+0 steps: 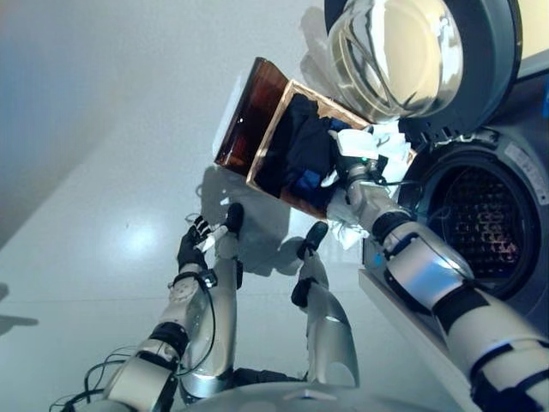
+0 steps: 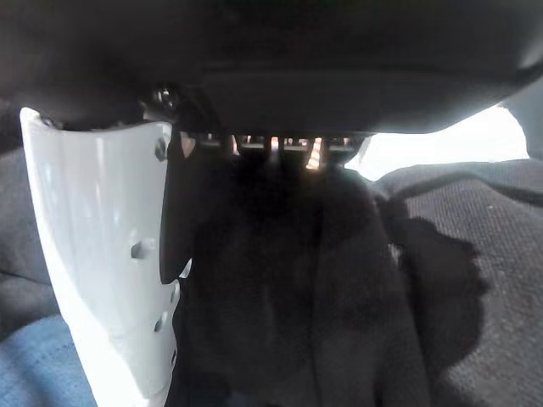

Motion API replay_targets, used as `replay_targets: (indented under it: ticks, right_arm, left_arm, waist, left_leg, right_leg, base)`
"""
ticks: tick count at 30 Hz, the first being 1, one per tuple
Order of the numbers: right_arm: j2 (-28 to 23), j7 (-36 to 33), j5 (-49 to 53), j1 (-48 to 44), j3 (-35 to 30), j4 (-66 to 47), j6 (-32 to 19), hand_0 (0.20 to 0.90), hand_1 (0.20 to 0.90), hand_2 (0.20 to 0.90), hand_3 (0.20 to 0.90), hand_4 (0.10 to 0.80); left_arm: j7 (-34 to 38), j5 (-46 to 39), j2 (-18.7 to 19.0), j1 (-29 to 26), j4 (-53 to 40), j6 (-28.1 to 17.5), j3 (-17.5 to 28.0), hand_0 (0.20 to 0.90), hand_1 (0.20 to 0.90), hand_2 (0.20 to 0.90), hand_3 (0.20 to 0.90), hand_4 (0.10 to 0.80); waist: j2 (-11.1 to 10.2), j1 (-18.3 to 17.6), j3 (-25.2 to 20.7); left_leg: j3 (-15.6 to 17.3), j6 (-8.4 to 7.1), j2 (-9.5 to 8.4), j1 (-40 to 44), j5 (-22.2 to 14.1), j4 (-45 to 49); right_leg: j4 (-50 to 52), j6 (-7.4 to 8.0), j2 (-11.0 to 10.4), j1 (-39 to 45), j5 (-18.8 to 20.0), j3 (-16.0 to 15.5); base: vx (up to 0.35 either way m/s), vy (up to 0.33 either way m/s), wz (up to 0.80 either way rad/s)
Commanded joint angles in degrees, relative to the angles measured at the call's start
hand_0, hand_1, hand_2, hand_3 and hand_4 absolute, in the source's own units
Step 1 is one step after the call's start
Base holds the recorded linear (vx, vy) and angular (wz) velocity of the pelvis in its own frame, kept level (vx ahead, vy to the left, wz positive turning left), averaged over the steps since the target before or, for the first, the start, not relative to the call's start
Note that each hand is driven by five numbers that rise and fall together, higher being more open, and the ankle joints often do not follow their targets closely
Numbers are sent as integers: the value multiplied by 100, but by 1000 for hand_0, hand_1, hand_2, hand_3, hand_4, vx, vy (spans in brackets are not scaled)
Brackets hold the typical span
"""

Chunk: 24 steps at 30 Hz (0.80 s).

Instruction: Pick up the clothes and place them into the washing machine

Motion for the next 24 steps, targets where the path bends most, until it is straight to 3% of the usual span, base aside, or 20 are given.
replay_targets:
  ticks: [1, 4, 6, 7, 9, 24]
  right_arm:
    - [-209, 78, -168, -589, 288, 241, 87, 900, 900, 900, 900, 800]
    - [-227, 97, -142, -637, 284, 295, 80, 900, 900, 900, 900, 800]
    - [-272, 96, -91, -711, 253, 338, 84, 722, 722, 722, 722, 673]
    - [-292, 90, -59, -738, 252, 368, 87, 444, 444, 444, 444, 475]
    - [-313, 75, -34, -766, 243, 374, 95, 200, 200, 200, 200, 300]
    - [-608, -197, -101, -1088, 216, 334, 204, 200, 200, 200, 200, 300]
  left_arm:
    - [40, -192, 4, 418, -466, -234, -220, 900, 900, 900, 900, 800]
    - [12, -193, 25, 412, -452, -215, -237, 900, 900, 900, 900, 800]
    - [-17, -179, 38, 396, -449, -206, -260, 900, 900, 900, 900, 800]
    - [-19, -212, 20, 412, -433, -199, -270, 900, 900, 900, 900, 800]
    - [-23, -223, 8, 408, -427, -194, -268, 900, 900, 900, 900, 800]
    - [53, -357, -32, 447, -524, -240, -257, 900, 900, 900, 900, 800]
  waist:
    - [322, 187, 20]
    - [340, 200, 20]
    - [376, 216, 20]
    - [394, 227, 20]
    - [414, 235, 20]
    - [602, 206, 20]
  left_leg:
    - [-463, -126, -8, 225, 655, -1138]
    - [-538, -133, -36, 123, 650, -1067]
    - [-552, -156, -36, 126, 693, -1152]
    - [-547, -169, -35, 145, 718, -1220]
    - [-550, -184, -30, 144, 748, -1262]
    - [-433, -247, -30, 103, 796, -1454]
  right_leg:
    - [746, 394, -21, 51, -342, 249]
    - [741, 386, 6, 64, -346, 258]
    - [712, 388, 16, 64, -344, 248]
    - [693, 387, 18, 60, -348, 234]
    - [697, 389, 17, 42, -351, 224]
    - [826, 395, 15, -183, -415, 157]
  base:
    - [-40, -36, -5]
    - [-14, -25, -3]
    - [0, 0, 0]
    - [0, 0, 0]
    - [0, 0, 0]
    - [0, 0, 0]
